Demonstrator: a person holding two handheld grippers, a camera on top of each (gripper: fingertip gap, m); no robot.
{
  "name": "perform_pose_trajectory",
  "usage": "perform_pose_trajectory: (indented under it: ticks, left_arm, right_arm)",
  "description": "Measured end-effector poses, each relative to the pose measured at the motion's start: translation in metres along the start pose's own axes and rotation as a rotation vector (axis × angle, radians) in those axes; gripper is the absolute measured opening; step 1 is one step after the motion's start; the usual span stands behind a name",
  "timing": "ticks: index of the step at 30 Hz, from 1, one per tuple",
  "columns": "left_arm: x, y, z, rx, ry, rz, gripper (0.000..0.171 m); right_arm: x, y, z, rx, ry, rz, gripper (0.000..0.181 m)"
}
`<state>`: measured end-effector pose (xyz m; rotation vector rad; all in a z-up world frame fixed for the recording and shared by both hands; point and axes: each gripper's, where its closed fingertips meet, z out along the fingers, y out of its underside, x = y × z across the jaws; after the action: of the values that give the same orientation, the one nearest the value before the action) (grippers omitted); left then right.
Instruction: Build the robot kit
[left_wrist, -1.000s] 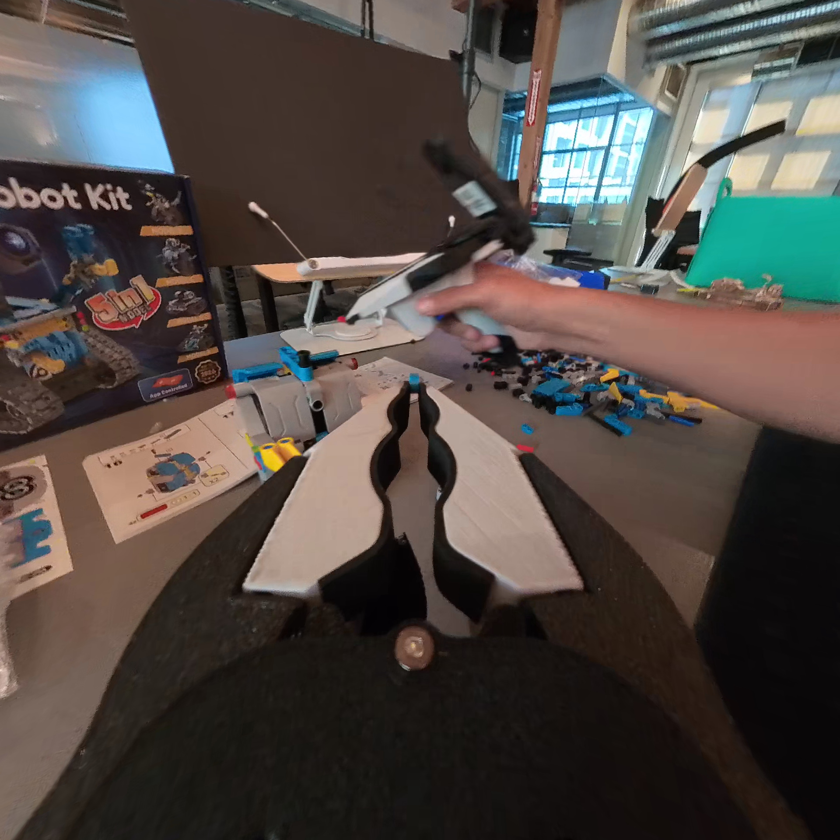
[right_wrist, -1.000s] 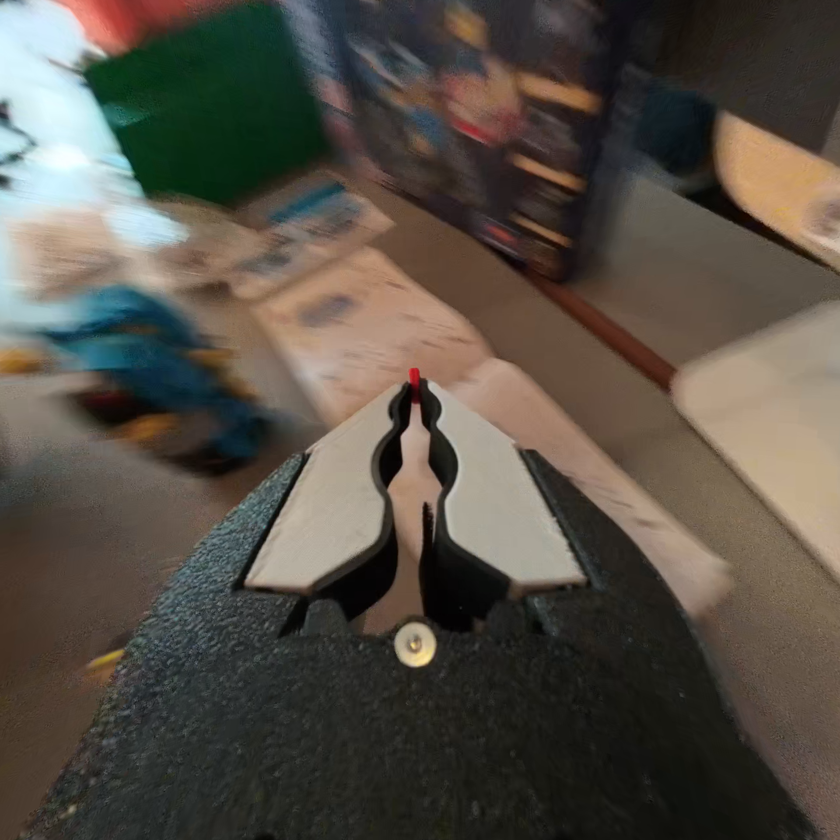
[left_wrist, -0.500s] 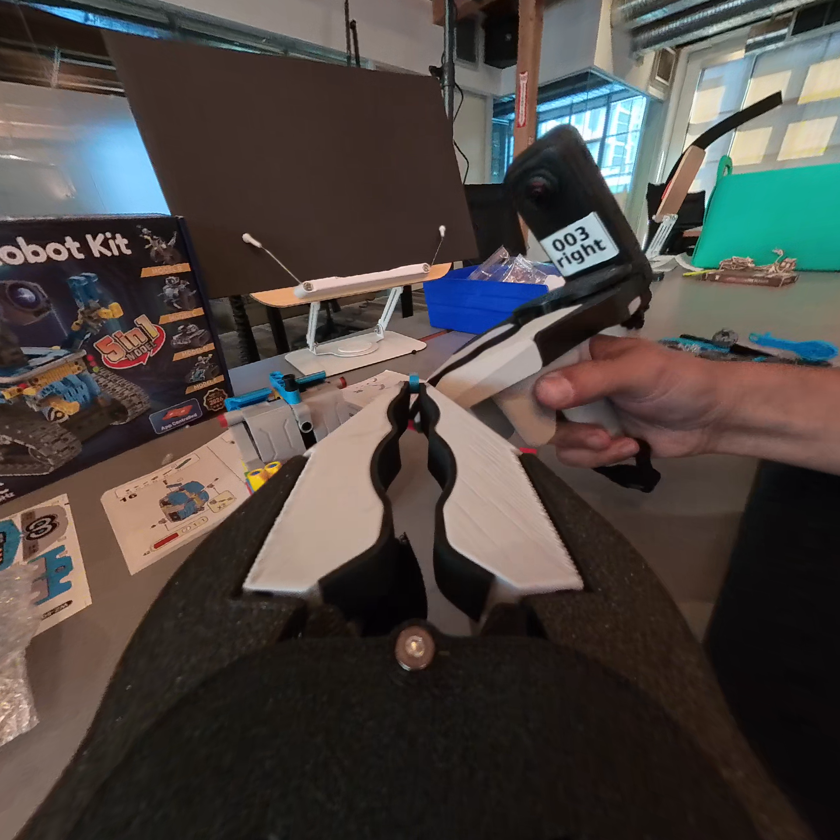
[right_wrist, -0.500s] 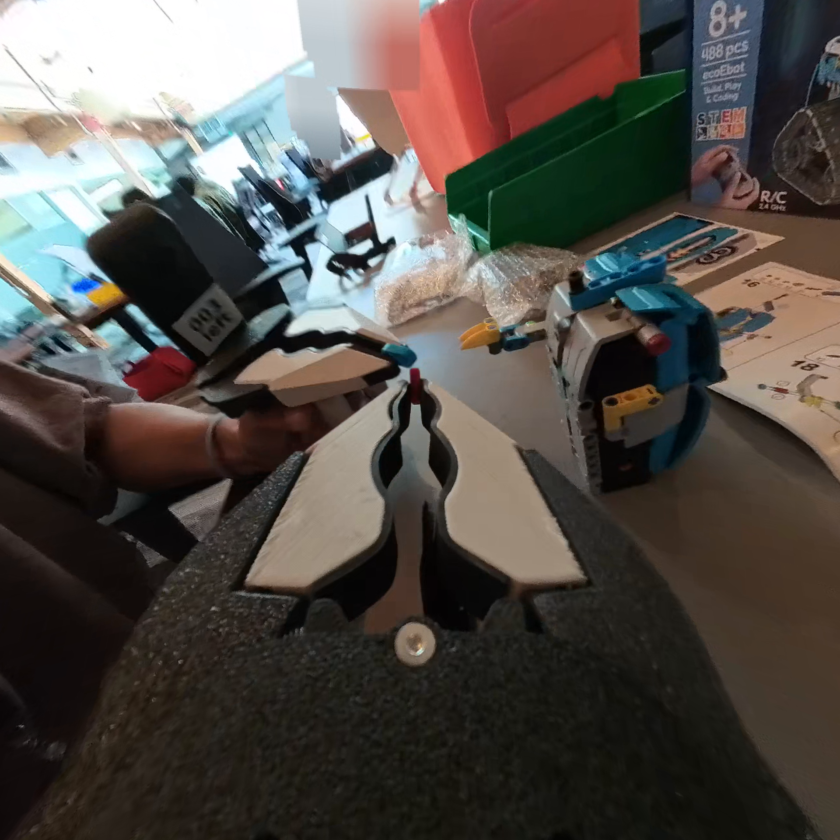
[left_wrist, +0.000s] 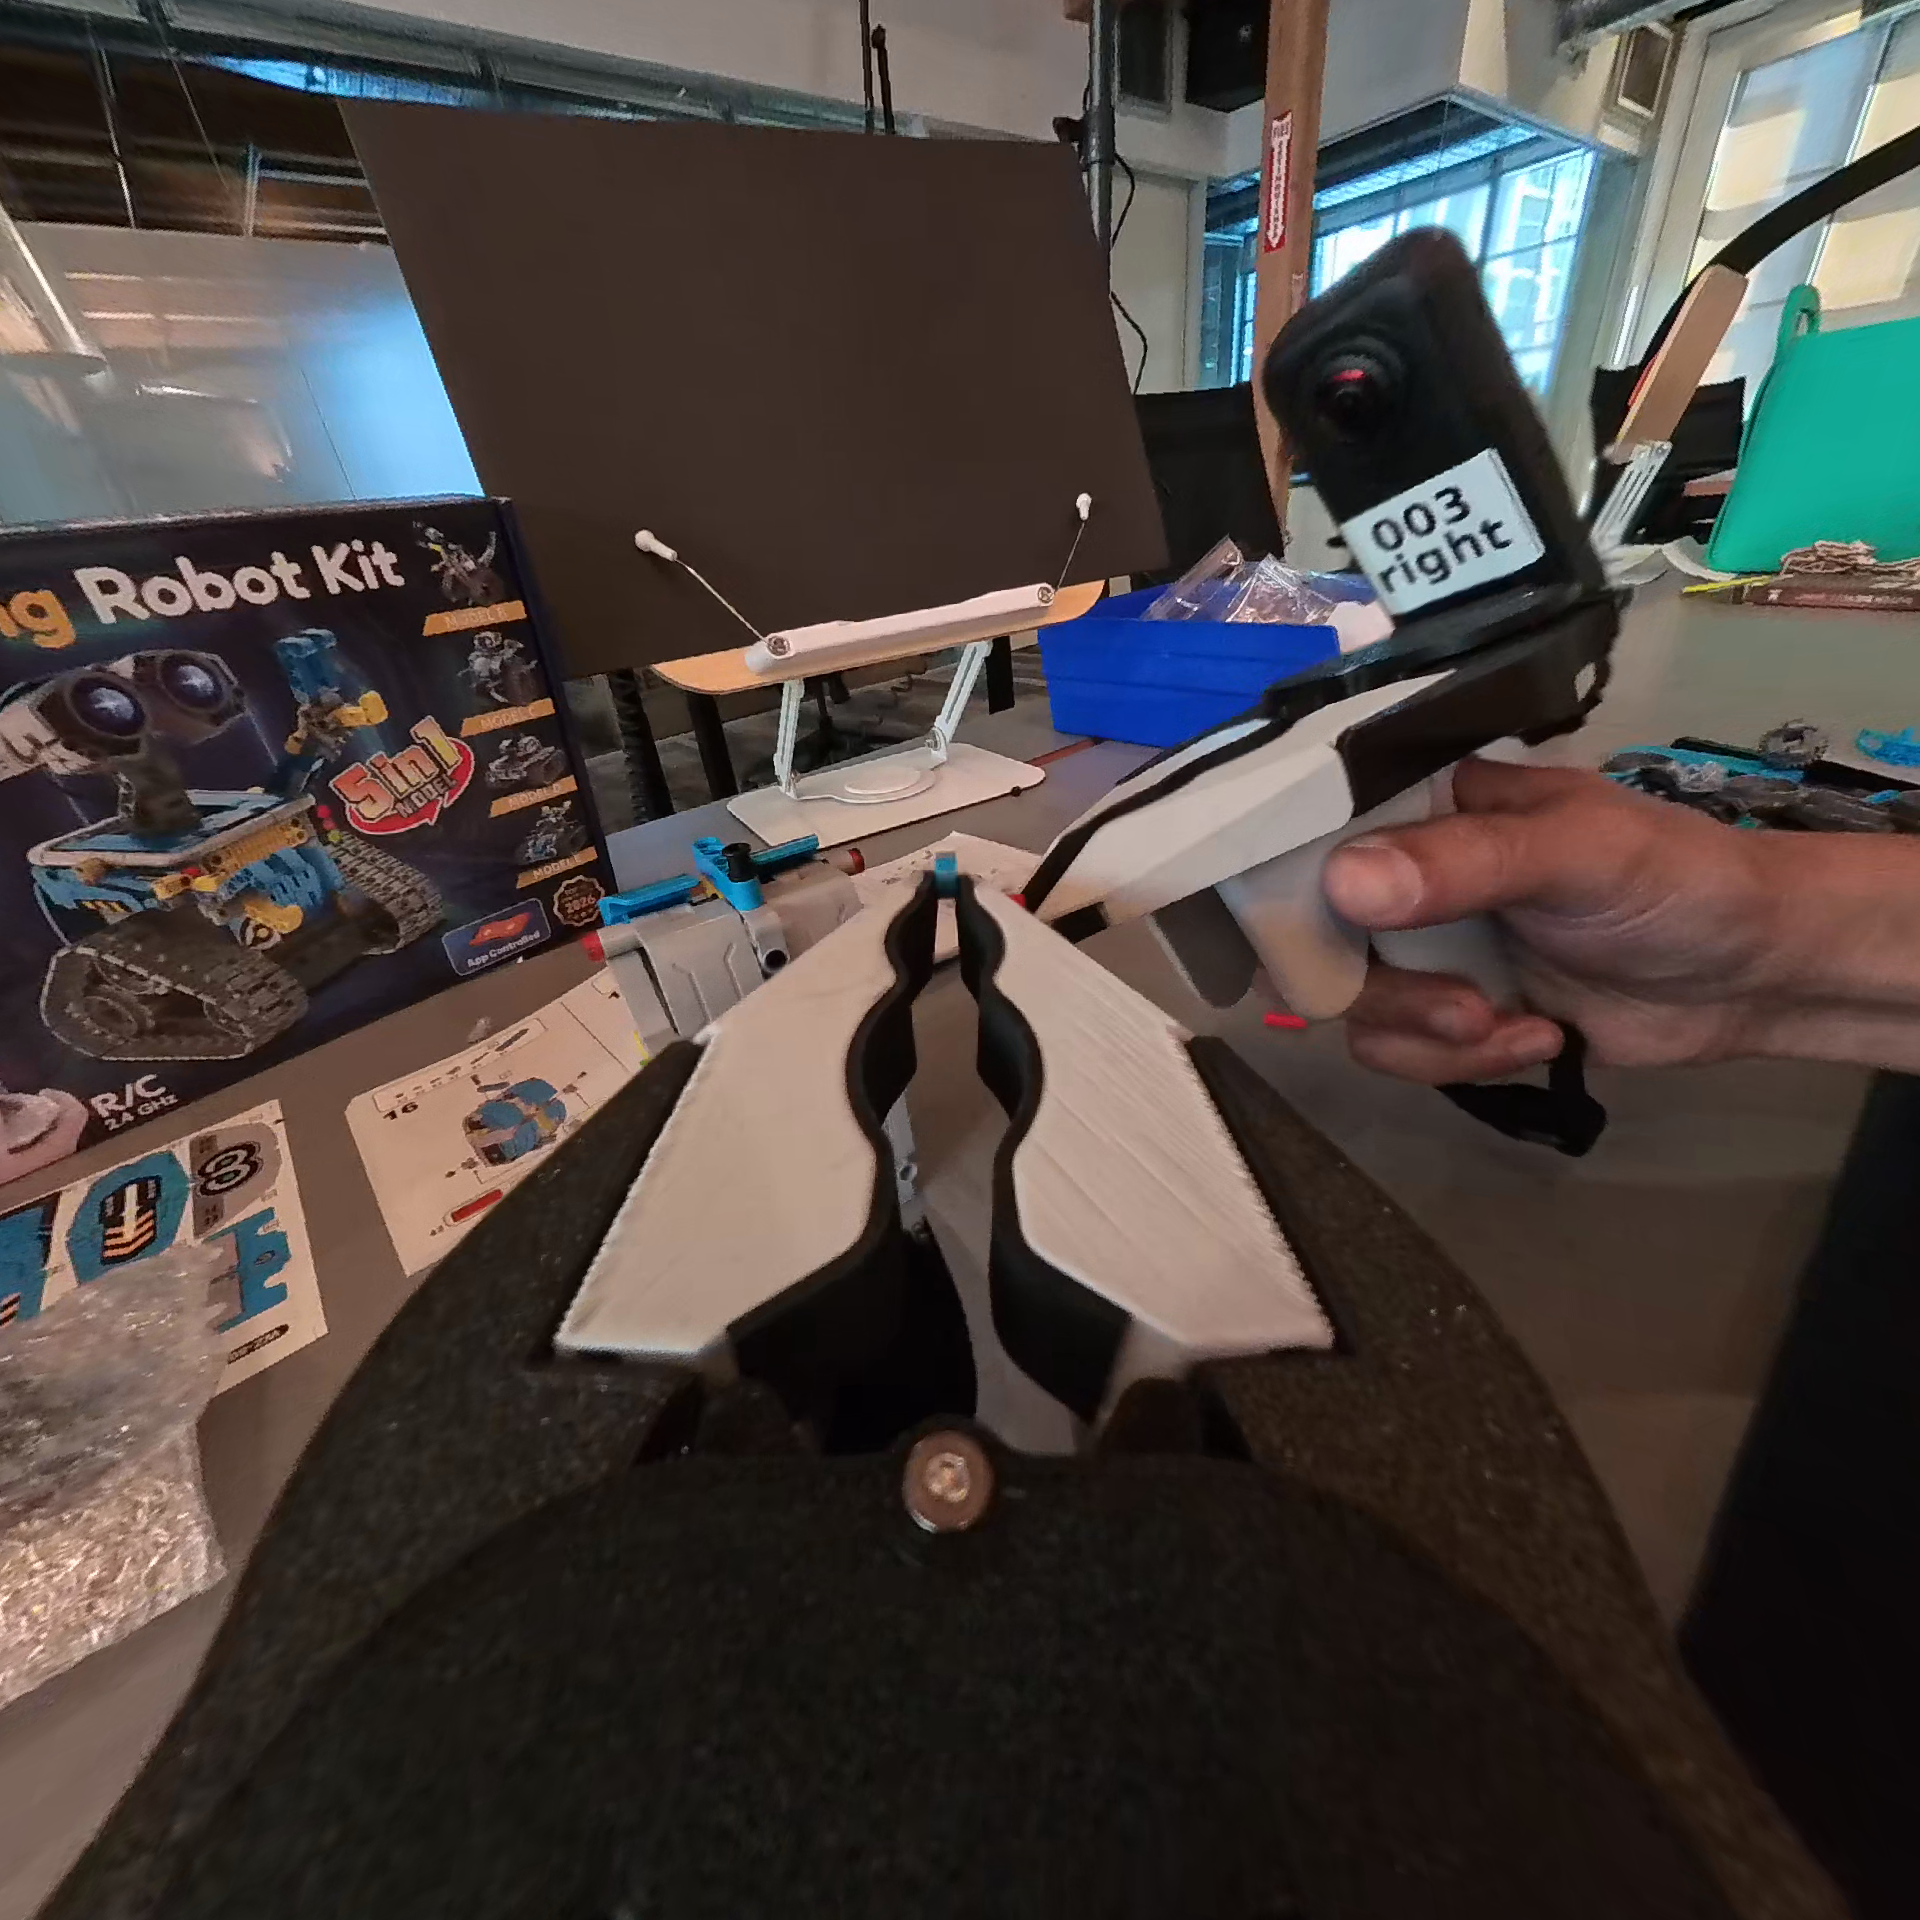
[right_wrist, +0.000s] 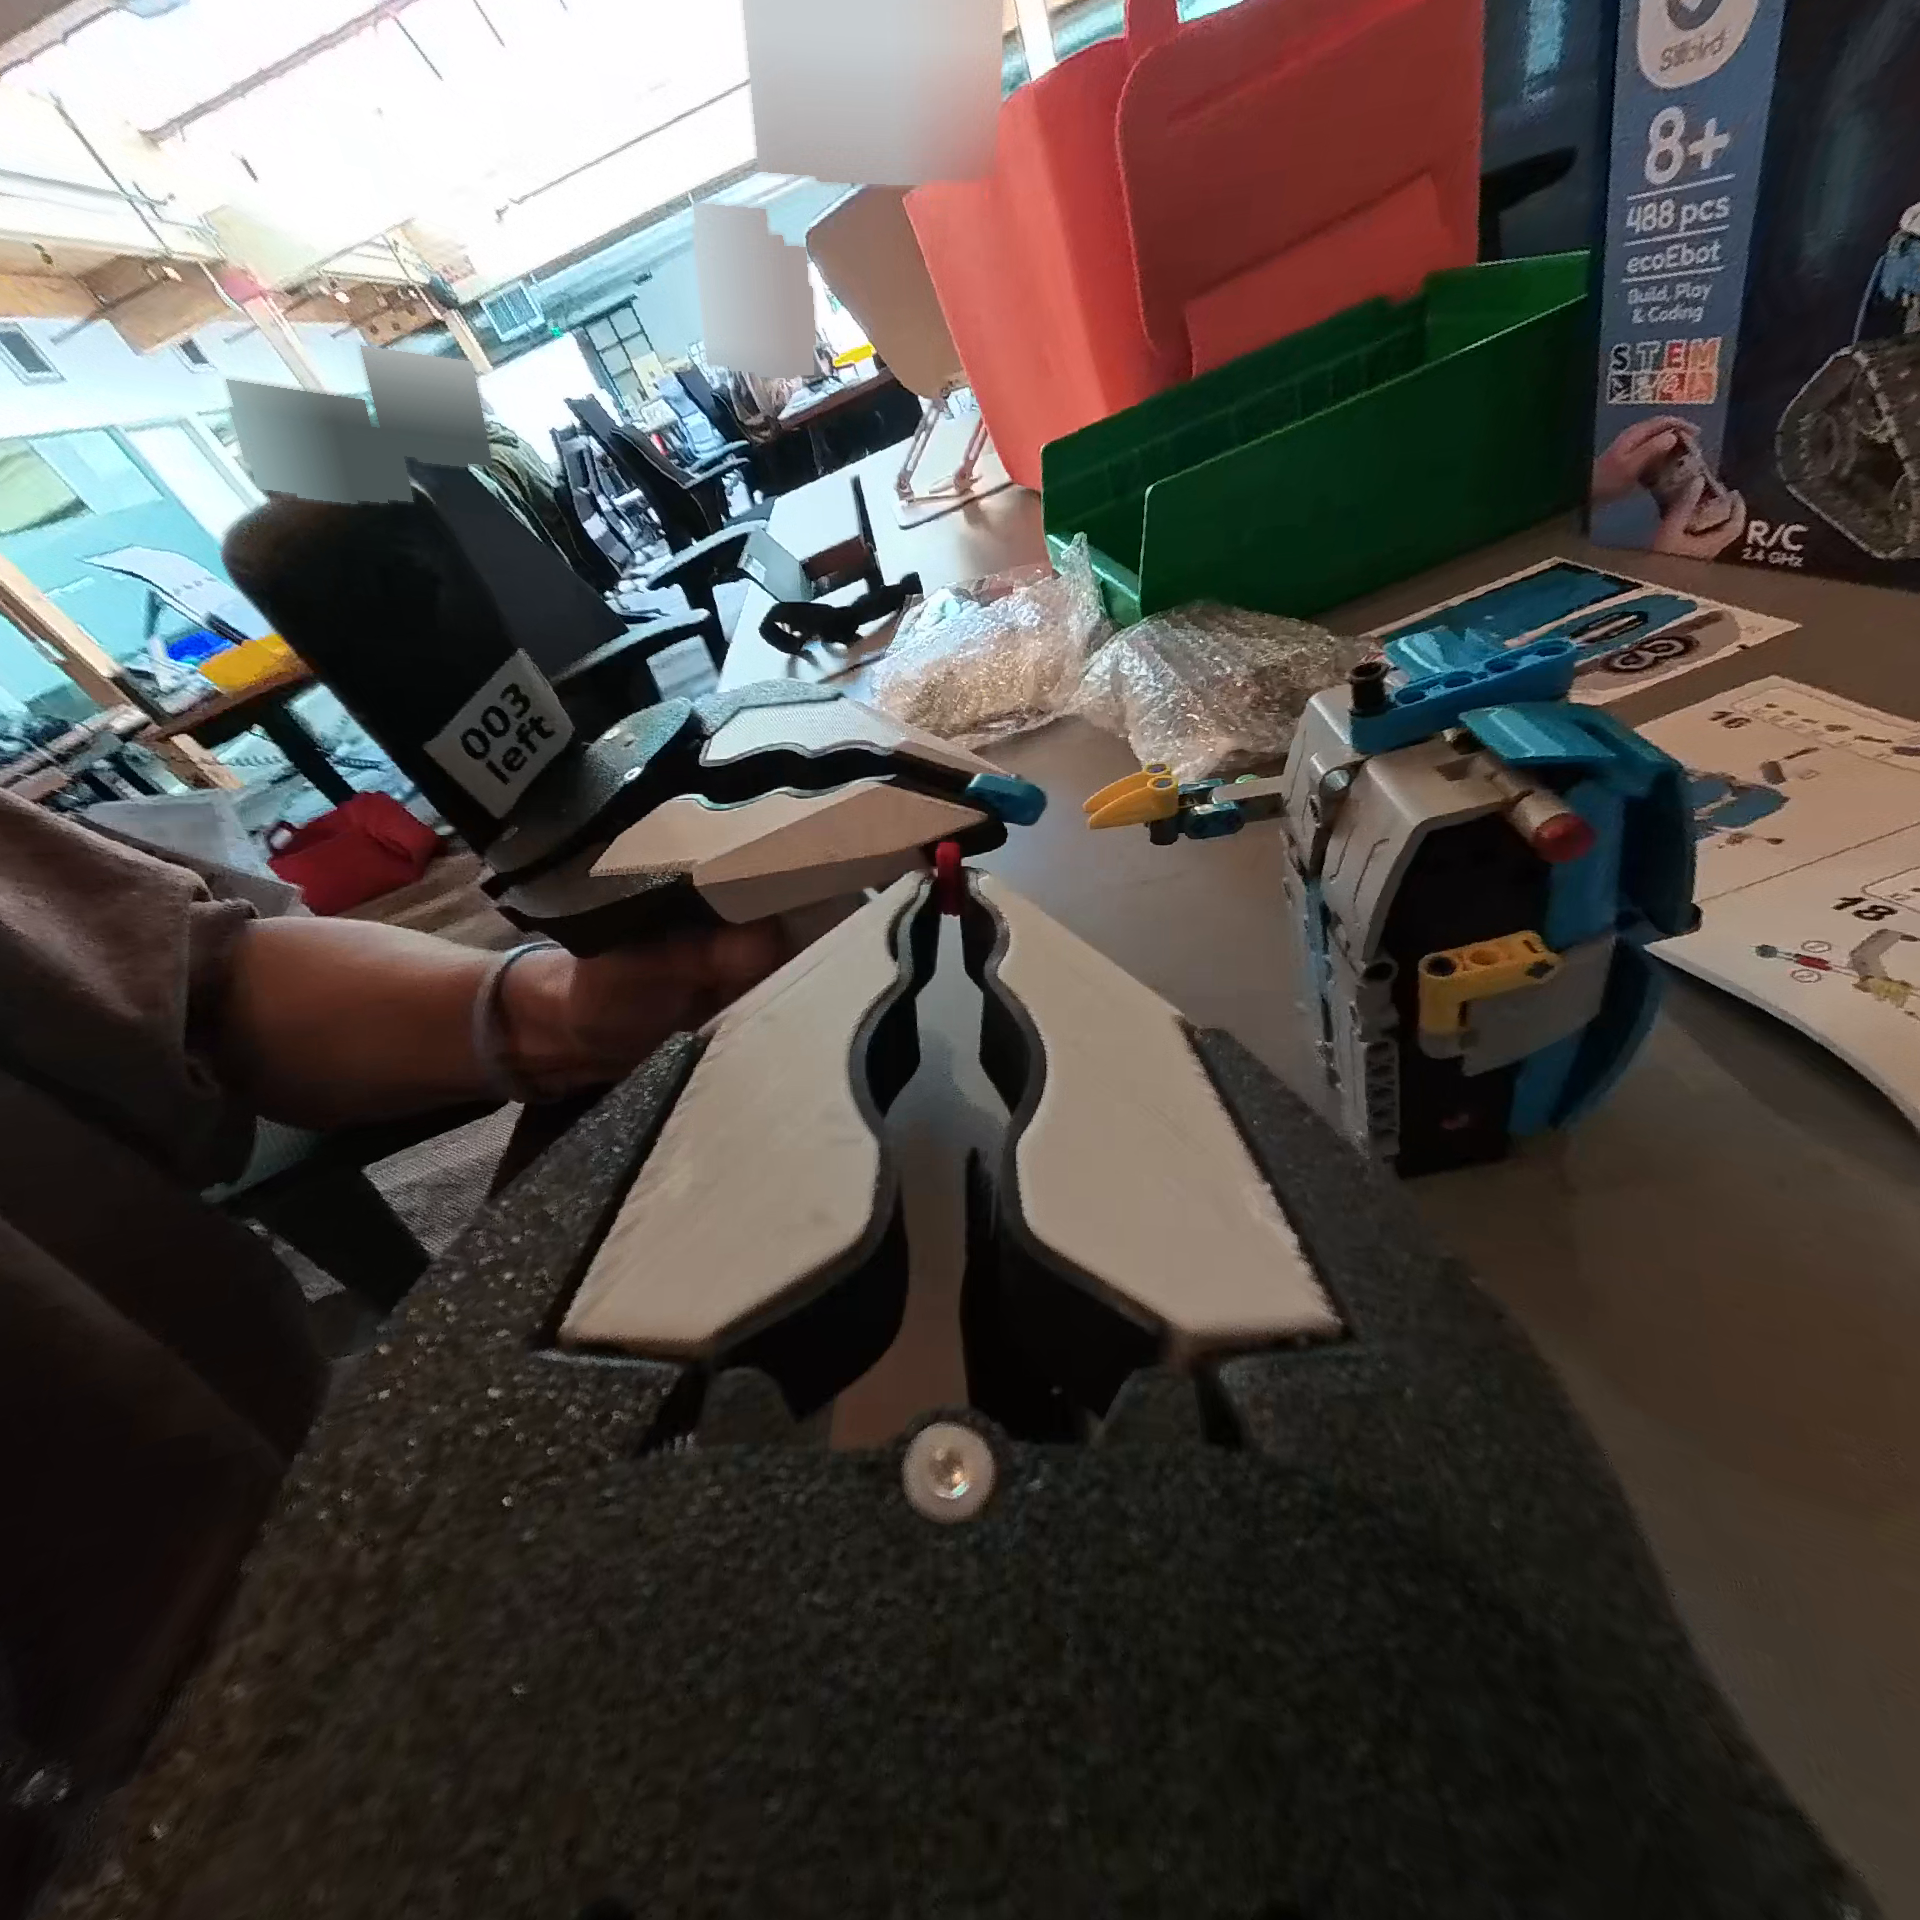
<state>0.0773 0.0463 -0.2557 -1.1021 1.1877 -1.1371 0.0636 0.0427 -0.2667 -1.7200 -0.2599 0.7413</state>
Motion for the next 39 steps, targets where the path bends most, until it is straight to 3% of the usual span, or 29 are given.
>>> perform_pose_trajectory:
  ticks: [5,13,27,31,34,37,39]
  left_arm:
    - [0.002,0.002,0.001,0.001,0.044,-0.074,0.003]
    - [0.005,0.007,0.003,-0.047,-0.013,0.133,0.003]
    - [0.017,0.04,0.005,-0.221,-0.052,0.79,0.002]
    - [0.017,0.056,0.006,-0.302,-0.064,0.971,0.003]
    - [0.013,0.042,0.005,-0.251,-0.073,0.748,0.003]
    - [0.008,0.016,0.002,-0.133,-0.019,0.233,0.003]
    - [0.008,0.008,-0.001,-0.073,0.041,0.015,0.003]
  right_arm:
    - [0.0,0.001,-0.001,0.001,-0.016,0.017,0.003]
    - [0.004,0.006,-0.002,-0.034,0.018,-0.028,0.003]
    - [0.017,0.039,-0.004,-0.239,0.095,-0.206,0.003]
    - [0.029,0.056,-0.003,-0.37,0.212,-0.378,0.003]
    - [0.026,0.043,-0.005,-0.315,0.221,-0.402,0.003]
    - [0.015,0.007,-0.017,-0.152,0.203,-0.437,0.0]
    - [0.009,-0.009,-0.024,-0.086,0.214,-0.478,0.0]
